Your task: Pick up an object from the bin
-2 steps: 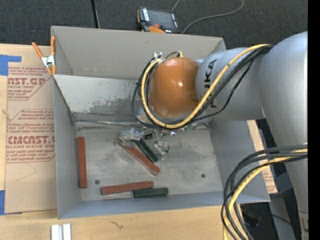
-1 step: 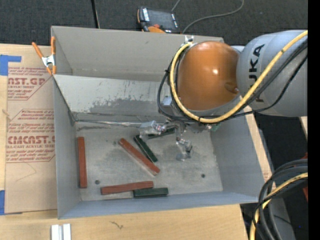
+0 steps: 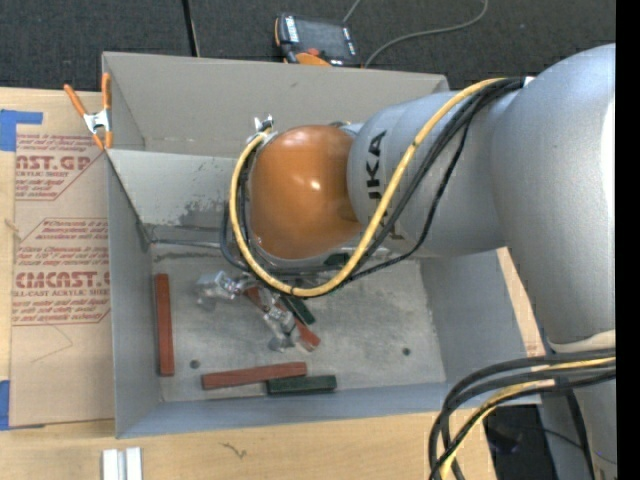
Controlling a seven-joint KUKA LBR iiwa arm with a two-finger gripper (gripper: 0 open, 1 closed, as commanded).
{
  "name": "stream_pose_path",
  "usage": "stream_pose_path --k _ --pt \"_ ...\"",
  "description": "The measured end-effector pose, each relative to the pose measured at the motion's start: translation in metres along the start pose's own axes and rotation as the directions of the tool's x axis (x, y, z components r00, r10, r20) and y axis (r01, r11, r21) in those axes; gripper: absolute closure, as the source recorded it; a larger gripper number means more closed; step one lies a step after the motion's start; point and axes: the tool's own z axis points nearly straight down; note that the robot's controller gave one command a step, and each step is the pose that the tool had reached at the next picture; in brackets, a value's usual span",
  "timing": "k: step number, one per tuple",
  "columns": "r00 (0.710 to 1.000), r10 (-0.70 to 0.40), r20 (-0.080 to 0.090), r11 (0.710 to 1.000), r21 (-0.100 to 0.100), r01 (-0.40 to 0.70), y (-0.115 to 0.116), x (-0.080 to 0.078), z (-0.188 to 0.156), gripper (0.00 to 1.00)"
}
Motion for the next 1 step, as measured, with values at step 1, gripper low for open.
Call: stream_pose_path --k 1 --pt "1.0 -0.019 -0.001 1.0 0.002 0.019 0.067 0.0146 -0.0076 0.0"
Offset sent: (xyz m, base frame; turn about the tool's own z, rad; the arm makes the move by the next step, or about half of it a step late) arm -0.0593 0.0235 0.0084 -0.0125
